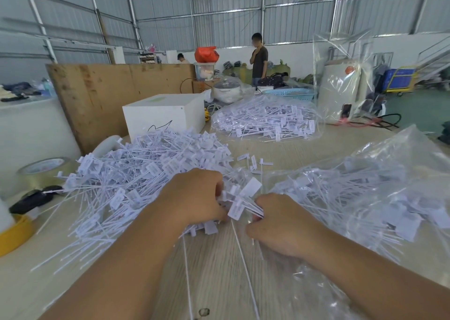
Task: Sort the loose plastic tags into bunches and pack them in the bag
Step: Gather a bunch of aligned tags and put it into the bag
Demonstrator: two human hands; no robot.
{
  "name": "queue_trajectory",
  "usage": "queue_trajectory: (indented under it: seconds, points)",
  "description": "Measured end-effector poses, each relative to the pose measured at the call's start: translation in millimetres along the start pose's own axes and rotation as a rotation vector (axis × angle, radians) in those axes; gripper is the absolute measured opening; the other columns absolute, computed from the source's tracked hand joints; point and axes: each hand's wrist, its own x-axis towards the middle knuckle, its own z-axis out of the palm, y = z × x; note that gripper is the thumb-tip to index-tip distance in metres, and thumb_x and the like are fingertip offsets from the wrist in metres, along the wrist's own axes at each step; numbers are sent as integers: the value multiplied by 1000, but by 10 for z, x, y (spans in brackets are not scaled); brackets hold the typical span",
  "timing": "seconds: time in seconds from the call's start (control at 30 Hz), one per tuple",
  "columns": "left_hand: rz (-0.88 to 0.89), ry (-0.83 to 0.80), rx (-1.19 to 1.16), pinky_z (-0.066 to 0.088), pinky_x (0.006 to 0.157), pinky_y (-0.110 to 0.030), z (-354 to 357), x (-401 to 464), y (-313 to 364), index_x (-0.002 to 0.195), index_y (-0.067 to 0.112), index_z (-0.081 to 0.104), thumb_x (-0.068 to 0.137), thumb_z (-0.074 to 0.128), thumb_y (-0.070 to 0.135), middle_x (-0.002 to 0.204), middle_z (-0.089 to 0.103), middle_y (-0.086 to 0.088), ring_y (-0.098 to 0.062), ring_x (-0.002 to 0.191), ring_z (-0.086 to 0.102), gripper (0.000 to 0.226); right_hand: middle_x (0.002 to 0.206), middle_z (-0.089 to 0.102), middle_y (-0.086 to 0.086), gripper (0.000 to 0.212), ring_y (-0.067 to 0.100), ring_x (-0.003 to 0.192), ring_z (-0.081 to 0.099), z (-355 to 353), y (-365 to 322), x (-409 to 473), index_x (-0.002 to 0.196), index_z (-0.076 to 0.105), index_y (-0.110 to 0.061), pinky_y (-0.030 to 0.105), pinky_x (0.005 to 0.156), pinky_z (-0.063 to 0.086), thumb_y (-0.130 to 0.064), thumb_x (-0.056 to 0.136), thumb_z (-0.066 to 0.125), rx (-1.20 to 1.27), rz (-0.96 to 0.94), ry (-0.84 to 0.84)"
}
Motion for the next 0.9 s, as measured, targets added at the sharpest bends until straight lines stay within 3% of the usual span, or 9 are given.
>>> queue_trajectory:
  seconds: [0.2,0.33,0.4,0.6,0.7,0.9]
  points:
    - [20,-15,69,40,53,-26,109,7,116,69,22,52,76,67,42,71,58,4,-17,69,62,26,68,52,-4,16,10,56,50,-26,-1,-1,67,47,-20,22,47,33,-19,79,59,-12,18,19]
    - [15,52,175,32,49,-25,151,26,174,73,20,57,85,57,37,70,58,2,-19,70,63,21,73,55,-4,10,10,60,52,-49,-12,-24,75,53,-19,21,49,36,-21,76,63,-21,22,-33]
    - [24,112,245,25,47,-25,183,39,192,70,21,51,86,54,35,68,52,4,-20,68,59,21,73,55,-5,12,9,59,52,-59,-15,-40,79,55,-17,20,50,38,-22,75,65,1,28,-77]
    - [22,262,309,16,46,-25,281,102,241,65,22,40,83,54,27,67,52,5,-19,61,48,24,57,53,-1,12,14,52,49,-142,27,-43,60,50,-18,27,52,38,-14,66,60,163,9,-146]
    - [-3,262,277,18,46,-26,310,126,260,61,21,38,86,54,28,60,44,4,-18,57,48,30,52,53,-2,25,13,49,49,-213,70,-17,54,48,-19,24,51,38,-3,71,57,213,32,-82]
    - [-28,305,194,24,49,-28,309,129,301,69,21,39,92,50,58,63,44,6,-18,62,50,44,37,40,-4,29,9,30,33,-380,105,30,45,50,-14,16,35,25,7,64,56,560,92,171]
